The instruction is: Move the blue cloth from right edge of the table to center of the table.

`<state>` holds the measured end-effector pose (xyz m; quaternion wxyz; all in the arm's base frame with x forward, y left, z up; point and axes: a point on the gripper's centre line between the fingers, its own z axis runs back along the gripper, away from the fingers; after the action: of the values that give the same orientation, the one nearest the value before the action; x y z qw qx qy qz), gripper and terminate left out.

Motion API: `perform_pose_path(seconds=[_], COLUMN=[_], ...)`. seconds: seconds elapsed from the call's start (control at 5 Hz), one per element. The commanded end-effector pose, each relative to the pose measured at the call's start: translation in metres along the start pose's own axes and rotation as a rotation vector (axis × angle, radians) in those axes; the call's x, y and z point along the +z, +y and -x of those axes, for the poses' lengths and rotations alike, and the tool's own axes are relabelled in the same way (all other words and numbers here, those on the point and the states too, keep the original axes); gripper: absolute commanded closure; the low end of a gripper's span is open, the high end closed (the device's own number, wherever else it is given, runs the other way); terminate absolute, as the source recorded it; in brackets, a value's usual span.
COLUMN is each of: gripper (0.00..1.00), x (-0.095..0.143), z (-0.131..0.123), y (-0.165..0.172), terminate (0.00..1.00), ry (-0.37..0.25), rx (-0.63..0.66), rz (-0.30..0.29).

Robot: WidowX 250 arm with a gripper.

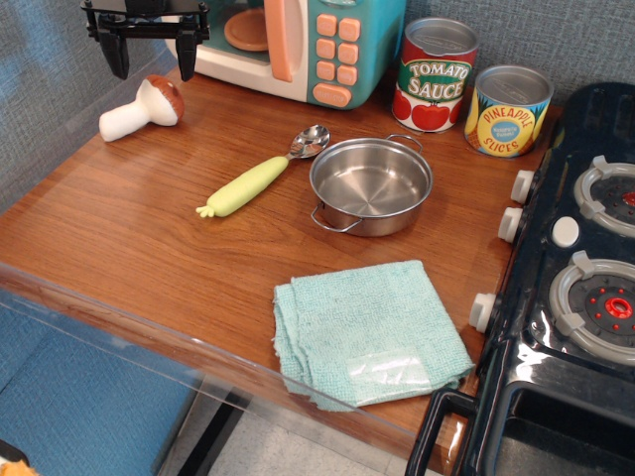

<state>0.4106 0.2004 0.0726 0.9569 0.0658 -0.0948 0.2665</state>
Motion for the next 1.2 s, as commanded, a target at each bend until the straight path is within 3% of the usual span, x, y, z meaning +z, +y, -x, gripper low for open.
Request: perform_pose_path(seconds=[0.0,0.2,0.6,1.0], gripper=[0.00,0.00,0.00,0.00], x=[0.000,0.012,0.056,0.062], z=[0.000,0.023,0.080,0.151], y=[0.000,-0.025,-0.052,-0.081], terminate=[0.00,0.00,0.00,0.00], ry=[0.000,0.037,0.011,0.075], rx=[0.000,-0.123,-0.221,-0.380], rz=[0.000,-0.010,-0.043,0.064])
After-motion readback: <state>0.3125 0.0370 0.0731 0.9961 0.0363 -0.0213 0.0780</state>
